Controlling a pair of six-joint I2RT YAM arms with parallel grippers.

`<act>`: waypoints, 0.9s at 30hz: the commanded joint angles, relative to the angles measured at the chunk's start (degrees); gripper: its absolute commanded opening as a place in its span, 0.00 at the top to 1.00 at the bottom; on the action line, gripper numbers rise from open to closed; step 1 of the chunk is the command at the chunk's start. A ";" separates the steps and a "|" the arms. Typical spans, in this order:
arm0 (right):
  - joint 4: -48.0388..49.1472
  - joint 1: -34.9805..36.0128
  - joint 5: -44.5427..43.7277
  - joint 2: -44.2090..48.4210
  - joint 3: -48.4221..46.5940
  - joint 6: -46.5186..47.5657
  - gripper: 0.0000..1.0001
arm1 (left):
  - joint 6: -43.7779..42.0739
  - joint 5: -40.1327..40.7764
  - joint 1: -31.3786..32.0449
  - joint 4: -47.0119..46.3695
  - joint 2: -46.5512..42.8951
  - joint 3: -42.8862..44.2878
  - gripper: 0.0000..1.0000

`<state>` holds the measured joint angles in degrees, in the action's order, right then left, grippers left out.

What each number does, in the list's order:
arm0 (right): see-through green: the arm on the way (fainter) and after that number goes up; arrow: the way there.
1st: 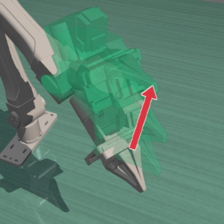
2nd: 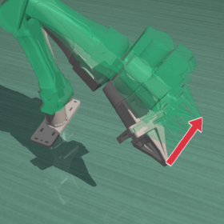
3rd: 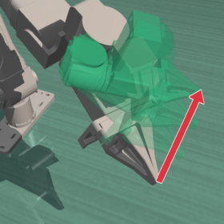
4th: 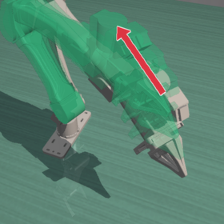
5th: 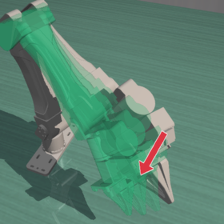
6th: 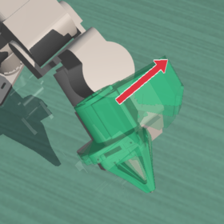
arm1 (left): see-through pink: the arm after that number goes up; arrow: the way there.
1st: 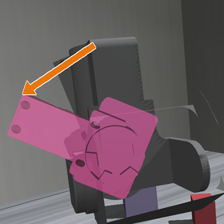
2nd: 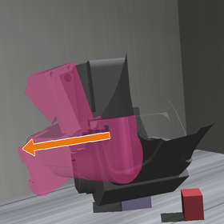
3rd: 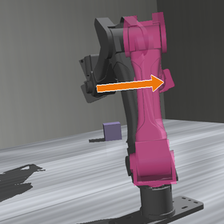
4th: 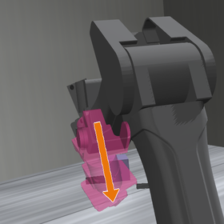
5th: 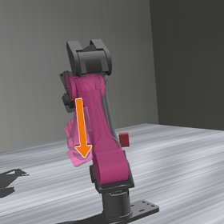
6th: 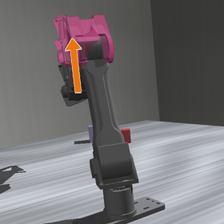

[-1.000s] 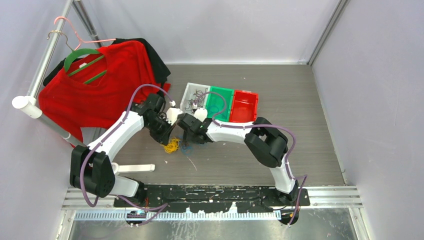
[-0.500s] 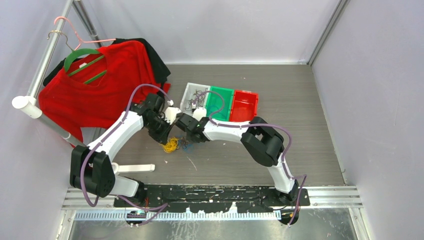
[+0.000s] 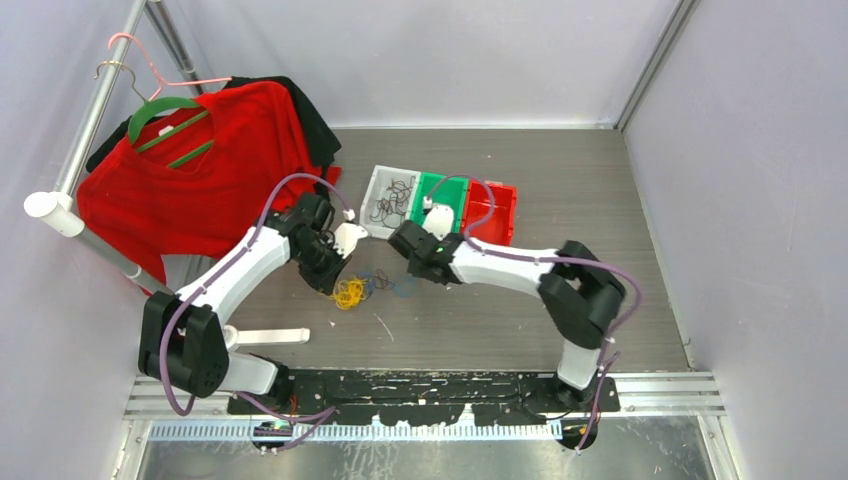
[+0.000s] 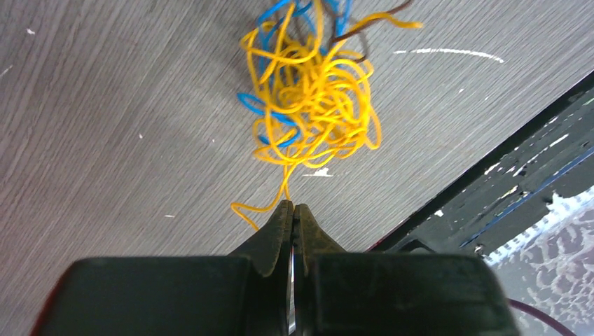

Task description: Untangle the cables

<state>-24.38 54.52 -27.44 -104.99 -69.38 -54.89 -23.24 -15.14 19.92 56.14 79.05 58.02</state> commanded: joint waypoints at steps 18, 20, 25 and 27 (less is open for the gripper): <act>-2.42 -10.55 -2.00 38.26 11.60 6.80 0.99 | -7.87 14.62 0.04 -4.22 -1.46 -4.48 1.00; -4.32 -11.72 -1.98 40.64 10.27 8.08 0.99 | -9.24 17.72 0.03 -5.79 -1.10 -5.97 1.00; -8.34 -12.98 -2.56 45.02 6.56 11.35 0.99 | -10.92 21.25 0.05 -7.88 -0.69 -8.34 1.00; -9.84 -13.45 -3.87 46.47 5.11 12.65 0.99 | -11.18 22.17 0.04 -8.51 -0.22 -8.80 1.00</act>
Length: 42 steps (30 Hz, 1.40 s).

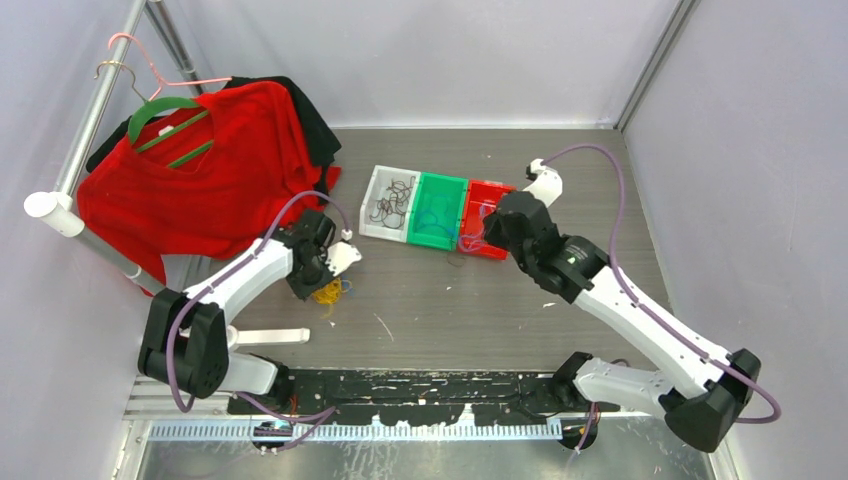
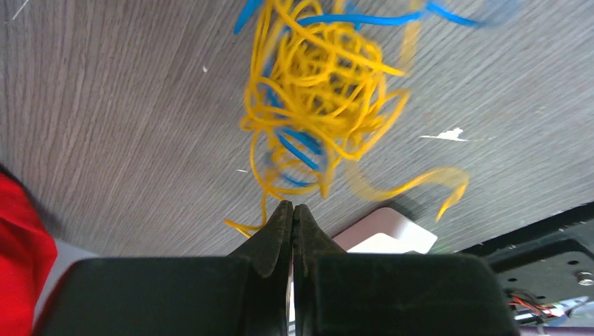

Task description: Untangle the cables

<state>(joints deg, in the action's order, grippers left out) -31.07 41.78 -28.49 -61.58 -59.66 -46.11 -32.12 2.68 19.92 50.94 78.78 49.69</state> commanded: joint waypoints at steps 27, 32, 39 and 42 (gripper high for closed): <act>8.90 -2.98 30.51 -4.59 -11.53 0.12 0.99 | 10.04 -33.99 1.22 21.16 -2.51 31.77 0.02; 15.58 -2.94 33.35 -6.91 -11.54 -7.95 0.99 | 17.08 -43.43 1.27 10.53 -7.93 28.80 0.00; 22.48 -2.93 36.70 -9.22 -12.15 -19.16 0.99 | 28.73 -46.95 1.09 -9.21 -14.77 18.31 0.00; 22.73 -2.69 37.76 -9.88 -13.14 -21.20 0.99 | 31.46 -45.91 1.07 -13.09 -14.48 17.63 0.00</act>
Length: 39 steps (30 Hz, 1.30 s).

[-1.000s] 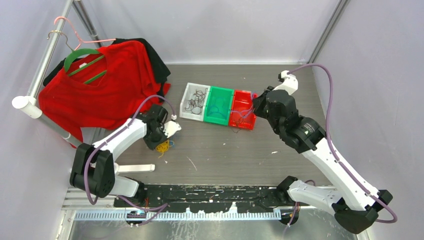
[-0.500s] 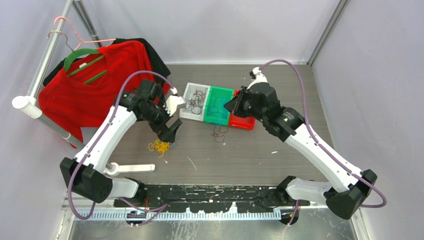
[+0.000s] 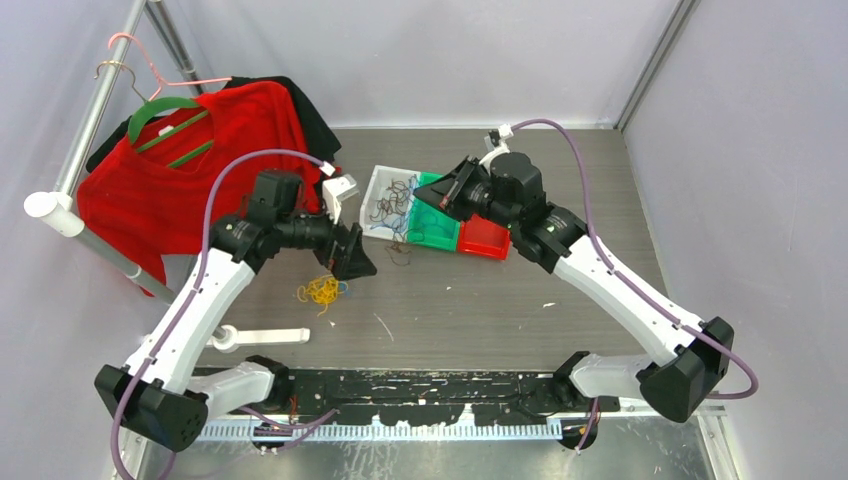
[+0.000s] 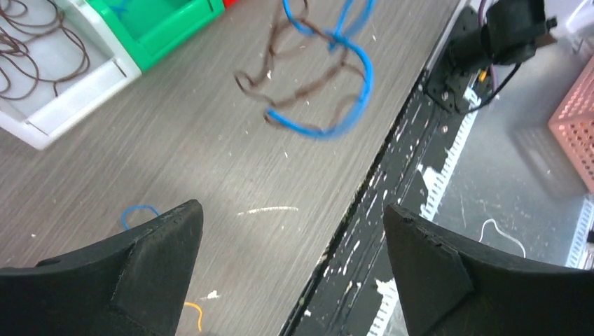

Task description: Untangle the cables

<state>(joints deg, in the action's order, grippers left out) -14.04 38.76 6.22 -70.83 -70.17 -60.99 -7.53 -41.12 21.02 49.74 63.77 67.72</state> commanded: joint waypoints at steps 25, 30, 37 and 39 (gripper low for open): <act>7.71 4.67 1.47 0.89 -5.35 -9.39 0.99 | 14.68 -10.30 -1.29 -14.56 -0.79 -2.44 1.00; -0.06 4.52 -4.07 1.42 -8.50 -2.37 0.99 | 10.57 -5.04 -2.09 -8.56 -2.66 -2.11 1.00; -11.05 1.28 -13.07 2.33 -12.41 9.87 0.99 | 2.45 4.44 -2.73 -1.34 -5.42 -1.77 1.00; -13.33 0.13 -14.48 2.32 -13.51 12.27 0.99 | 0.83 7.42 -2.74 -0.63 -5.94 -2.11 1.00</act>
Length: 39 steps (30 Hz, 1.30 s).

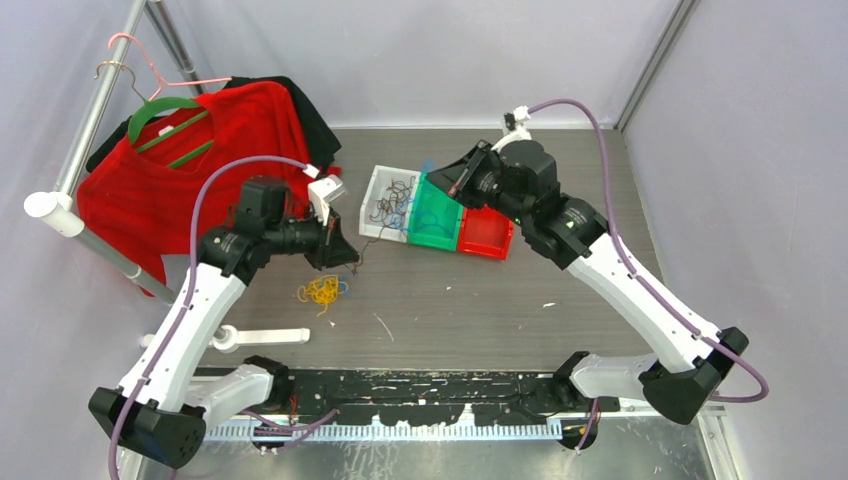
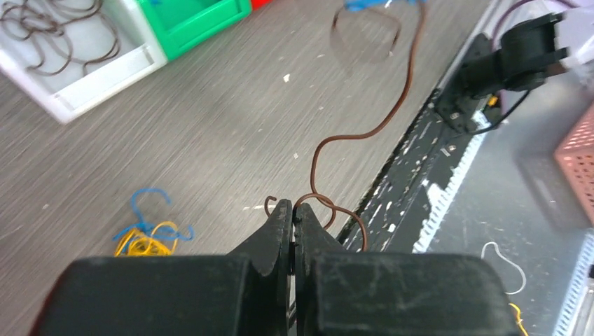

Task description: Untangle the cables

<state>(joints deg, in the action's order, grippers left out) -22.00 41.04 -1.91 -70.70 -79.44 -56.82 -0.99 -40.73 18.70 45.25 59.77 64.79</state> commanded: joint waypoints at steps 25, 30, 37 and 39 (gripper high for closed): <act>-19.13 -19.01 -14.92 -8.50 -25.97 27.49 0.99 | -20.57 20.38 -0.40 8.96 1.55 -3.19 1.00; -19.16 -24.68 -18.11 -11.93 -30.51 30.06 0.99 | -21.81 17.58 -0.18 12.22 2.96 -0.82 1.00; -17.35 -25.70 -6.68 -15.39 -27.69 24.44 0.99 | -15.27 6.61 -0.24 9.87 1.07 5.11 1.00; -15.02 -24.54 -6.06 -15.28 -24.04 23.80 0.99 | -13.76 4.95 -0.24 10.85 1.98 8.55 1.00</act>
<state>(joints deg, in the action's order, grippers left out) -41.21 14.72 -12.75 -86.19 -107.48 -30.63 -18.57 -28.16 18.63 57.06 62.65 66.13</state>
